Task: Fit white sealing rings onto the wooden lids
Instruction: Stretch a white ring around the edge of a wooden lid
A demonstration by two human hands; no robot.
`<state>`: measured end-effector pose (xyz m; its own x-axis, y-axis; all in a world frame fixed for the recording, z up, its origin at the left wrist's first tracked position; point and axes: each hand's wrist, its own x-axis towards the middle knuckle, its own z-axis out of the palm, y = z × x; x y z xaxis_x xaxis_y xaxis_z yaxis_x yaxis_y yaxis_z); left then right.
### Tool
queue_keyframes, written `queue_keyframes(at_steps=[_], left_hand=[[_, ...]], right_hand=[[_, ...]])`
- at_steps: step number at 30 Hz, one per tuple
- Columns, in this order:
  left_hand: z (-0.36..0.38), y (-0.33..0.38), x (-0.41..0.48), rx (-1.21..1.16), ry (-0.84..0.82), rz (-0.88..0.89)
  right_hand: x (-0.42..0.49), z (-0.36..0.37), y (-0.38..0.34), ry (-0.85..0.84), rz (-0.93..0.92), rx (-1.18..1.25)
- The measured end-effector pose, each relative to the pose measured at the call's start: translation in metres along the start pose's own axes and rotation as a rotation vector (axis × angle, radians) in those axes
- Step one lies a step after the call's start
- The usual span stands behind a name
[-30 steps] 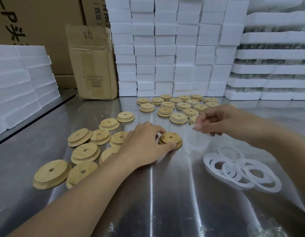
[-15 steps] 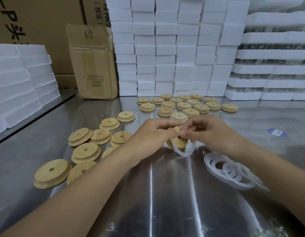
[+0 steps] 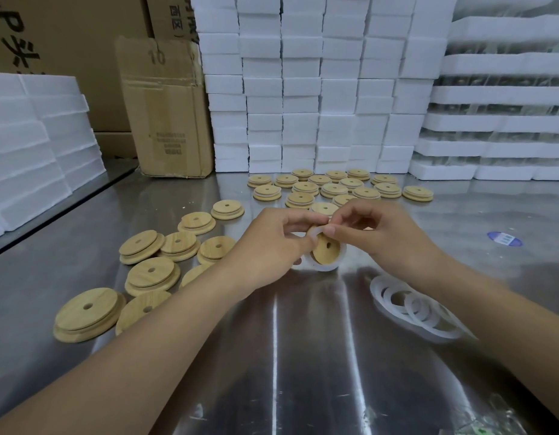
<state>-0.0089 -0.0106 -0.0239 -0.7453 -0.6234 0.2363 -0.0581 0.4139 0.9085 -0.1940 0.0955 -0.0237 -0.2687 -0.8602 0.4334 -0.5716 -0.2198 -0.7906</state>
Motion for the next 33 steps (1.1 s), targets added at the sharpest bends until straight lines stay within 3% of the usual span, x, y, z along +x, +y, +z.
queue_keyframes(at_steps=[15,33], left_hand=[[-0.006,-0.002,0.005,0.033,0.014,0.016],[-0.007,-0.007,0.009,0.0,0.033,0.022]], right_hand=[[0.003,-0.008,-0.002,0.012,-0.001,-0.018],[0.005,-0.026,-0.002,-0.251,0.118,-0.126]])
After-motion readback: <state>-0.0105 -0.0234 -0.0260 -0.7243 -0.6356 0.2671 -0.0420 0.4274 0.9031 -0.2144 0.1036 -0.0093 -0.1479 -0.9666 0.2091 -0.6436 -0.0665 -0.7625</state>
